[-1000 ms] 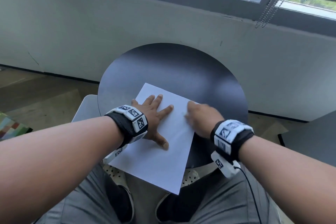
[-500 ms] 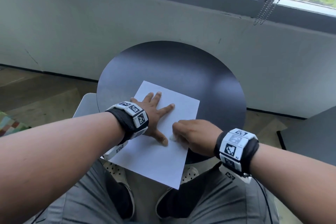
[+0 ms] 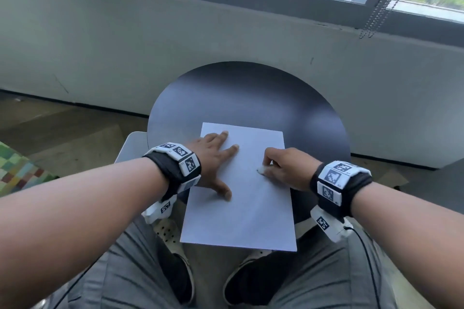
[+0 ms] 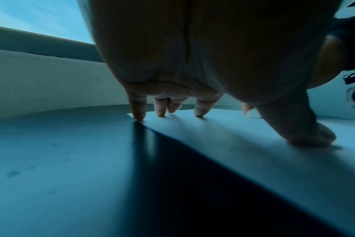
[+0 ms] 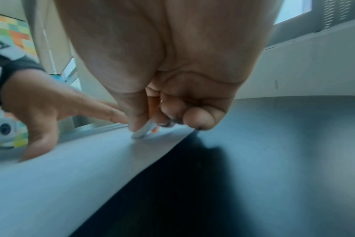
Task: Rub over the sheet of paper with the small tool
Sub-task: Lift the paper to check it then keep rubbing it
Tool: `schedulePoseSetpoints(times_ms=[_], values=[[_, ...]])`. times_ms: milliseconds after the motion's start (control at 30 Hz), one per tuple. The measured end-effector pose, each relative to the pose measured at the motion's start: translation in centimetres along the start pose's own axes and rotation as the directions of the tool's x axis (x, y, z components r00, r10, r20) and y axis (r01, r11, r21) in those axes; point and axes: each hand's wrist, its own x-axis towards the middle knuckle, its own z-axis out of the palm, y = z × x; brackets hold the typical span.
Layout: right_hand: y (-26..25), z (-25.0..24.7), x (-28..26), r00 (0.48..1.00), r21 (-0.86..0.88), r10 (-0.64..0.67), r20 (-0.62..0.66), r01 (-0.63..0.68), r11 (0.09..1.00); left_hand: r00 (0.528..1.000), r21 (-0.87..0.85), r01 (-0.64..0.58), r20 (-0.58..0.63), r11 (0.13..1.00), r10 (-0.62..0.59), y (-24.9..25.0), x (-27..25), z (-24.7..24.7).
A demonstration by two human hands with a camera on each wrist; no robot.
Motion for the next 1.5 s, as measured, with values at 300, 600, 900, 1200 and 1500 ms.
schedulePoseSetpoints(times_ms=[300, 600, 900, 1200, 1500], values=[[-0.6, -0.1, 2.4, 0.994, -0.056, 0.075, -0.081, -0.08, 0.995, 0.999, -0.03, 0.046, -0.009, 0.999, -0.046, -0.5, 0.2, 0.5], [-2.8, -0.6, 5.3, 0.984, -0.167, 0.133, -0.116, -0.151, 0.974, 0.998, -0.044, 0.055, 0.0, 0.998, -0.055, -0.7, 0.4, 1.1], [-4.5, -0.8, 3.7, 0.99, -0.312, -0.14, -0.023, 0.126, 0.942, 0.999, -0.046, 0.053, 0.005, 0.998, -0.053, -0.8, 0.4, 1.0], [-3.5, 0.0, 4.6, 0.993, -0.114, 0.075, -0.092, -0.085, 0.99, 0.991, -0.046, 0.106, 0.084, 0.993, -0.102, -0.2, 0.5, -0.4], [-5.4, 1.6, 2.4, 0.956, -0.039, -0.275, 0.099, 0.28, 0.959, 0.989, -0.048, 0.11, 0.102, 0.993, -0.104, 0.0, 0.3, -0.8]])
